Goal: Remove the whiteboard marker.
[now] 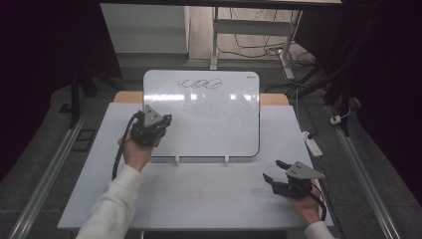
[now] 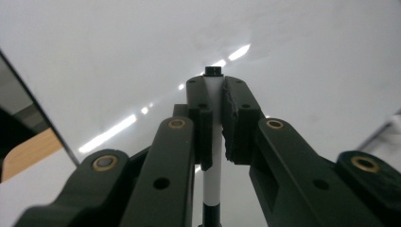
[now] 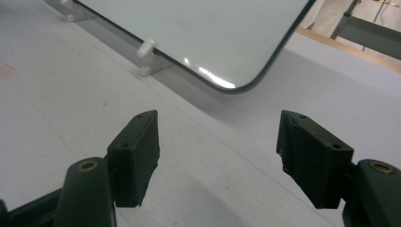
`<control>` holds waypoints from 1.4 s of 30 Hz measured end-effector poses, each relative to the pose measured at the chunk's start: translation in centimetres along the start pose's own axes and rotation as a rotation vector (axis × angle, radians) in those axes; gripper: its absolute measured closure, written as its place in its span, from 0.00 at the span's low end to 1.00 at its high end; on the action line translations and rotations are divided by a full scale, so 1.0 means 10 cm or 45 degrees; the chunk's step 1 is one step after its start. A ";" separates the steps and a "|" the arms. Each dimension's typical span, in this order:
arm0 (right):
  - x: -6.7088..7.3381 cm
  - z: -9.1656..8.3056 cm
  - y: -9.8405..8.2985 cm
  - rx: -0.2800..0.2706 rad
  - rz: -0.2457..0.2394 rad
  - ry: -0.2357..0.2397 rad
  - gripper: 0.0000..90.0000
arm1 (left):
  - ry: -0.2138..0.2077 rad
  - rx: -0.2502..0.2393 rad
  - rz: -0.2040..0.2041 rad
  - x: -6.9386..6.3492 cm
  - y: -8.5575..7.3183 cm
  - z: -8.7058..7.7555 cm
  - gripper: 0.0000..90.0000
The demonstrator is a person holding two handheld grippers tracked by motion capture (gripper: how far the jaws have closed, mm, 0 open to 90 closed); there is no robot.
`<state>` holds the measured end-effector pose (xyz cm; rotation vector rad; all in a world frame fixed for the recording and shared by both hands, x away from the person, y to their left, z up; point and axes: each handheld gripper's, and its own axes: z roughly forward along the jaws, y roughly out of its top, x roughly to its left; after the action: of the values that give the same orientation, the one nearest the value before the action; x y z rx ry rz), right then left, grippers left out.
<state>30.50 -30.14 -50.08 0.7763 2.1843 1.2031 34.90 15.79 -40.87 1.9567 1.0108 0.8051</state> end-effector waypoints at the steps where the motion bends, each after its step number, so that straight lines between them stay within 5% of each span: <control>1: 0.01 0.00 0.01 -0.004 0.007 0.009 0.34 | -0.063 -0.047 -0.023 -0.04 -0.01 -0.08 0.91; 4: 0.03 0.01 0.02 -0.017 0.025 0.037 0.34 | -0.130 -0.084 -0.047 -0.08 -0.02 -0.14 0.91; 8: 0.13 0.04 0.09 -0.027 0.050 0.141 0.34 | -0.304 -0.148 -0.092 -0.27 -0.08 -0.17 0.90; 15: 0.36 0.13 0.24 -0.002 0.036 0.272 0.34 | -0.450 -0.171 -0.090 -0.59 -0.12 -0.09 0.90; 18: 0.45 0.18 0.32 0.007 0.053 0.316 0.34 | -0.510 -0.169 -0.048 -0.79 -0.11 -0.03 0.90; 31: 0.86 0.54 0.71 -0.008 0.173 0.440 0.39 | -0.581 -0.209 0.011 -1.16 -0.03 0.05 0.90; 42: 1.00 0.75 0.88 0.018 0.268 0.504 0.53 | -0.567 -0.213 0.051 -1.30 -0.02 0.08 0.90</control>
<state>30.67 -15.09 -47.64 0.8487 2.4743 1.5588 29.14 4.46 -43.80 1.8990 0.6202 0.4275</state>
